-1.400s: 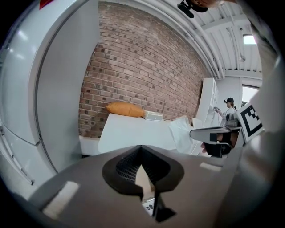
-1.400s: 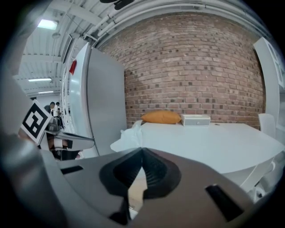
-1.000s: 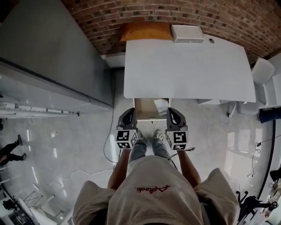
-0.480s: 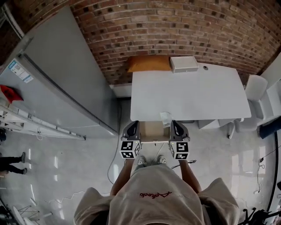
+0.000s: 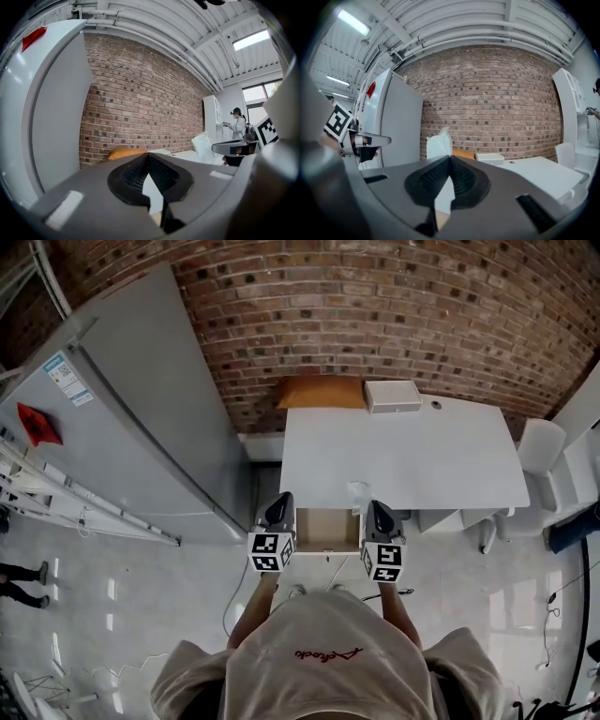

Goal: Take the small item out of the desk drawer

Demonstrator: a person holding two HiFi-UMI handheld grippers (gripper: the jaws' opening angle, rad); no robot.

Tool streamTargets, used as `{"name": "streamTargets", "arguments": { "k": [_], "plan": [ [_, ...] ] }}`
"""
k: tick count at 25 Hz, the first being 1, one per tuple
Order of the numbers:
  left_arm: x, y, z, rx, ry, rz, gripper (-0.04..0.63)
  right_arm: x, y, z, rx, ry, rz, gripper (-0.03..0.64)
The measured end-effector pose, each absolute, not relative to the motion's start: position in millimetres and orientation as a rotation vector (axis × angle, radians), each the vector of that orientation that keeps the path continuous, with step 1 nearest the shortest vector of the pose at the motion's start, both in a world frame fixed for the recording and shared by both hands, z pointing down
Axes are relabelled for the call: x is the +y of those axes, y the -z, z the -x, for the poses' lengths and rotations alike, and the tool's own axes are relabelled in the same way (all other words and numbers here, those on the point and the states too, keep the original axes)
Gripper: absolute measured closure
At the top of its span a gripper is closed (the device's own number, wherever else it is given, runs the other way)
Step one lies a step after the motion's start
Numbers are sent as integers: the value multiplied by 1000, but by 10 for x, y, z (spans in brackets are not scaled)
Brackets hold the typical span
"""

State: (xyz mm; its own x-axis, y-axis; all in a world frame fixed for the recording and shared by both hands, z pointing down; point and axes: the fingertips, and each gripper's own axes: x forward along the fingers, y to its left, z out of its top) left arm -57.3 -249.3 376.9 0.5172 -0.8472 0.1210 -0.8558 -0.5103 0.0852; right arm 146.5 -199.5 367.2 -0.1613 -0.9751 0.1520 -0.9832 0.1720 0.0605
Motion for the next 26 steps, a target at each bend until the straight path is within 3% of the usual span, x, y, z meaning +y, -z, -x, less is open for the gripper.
{"name": "streamTargets", "arguments": {
  "k": [26],
  "plan": [
    [-2759,-3704,564,-1497,-82,-2627,586,-2298,-3649,-1469,-2286,-70,-1935,606]
  ]
}}
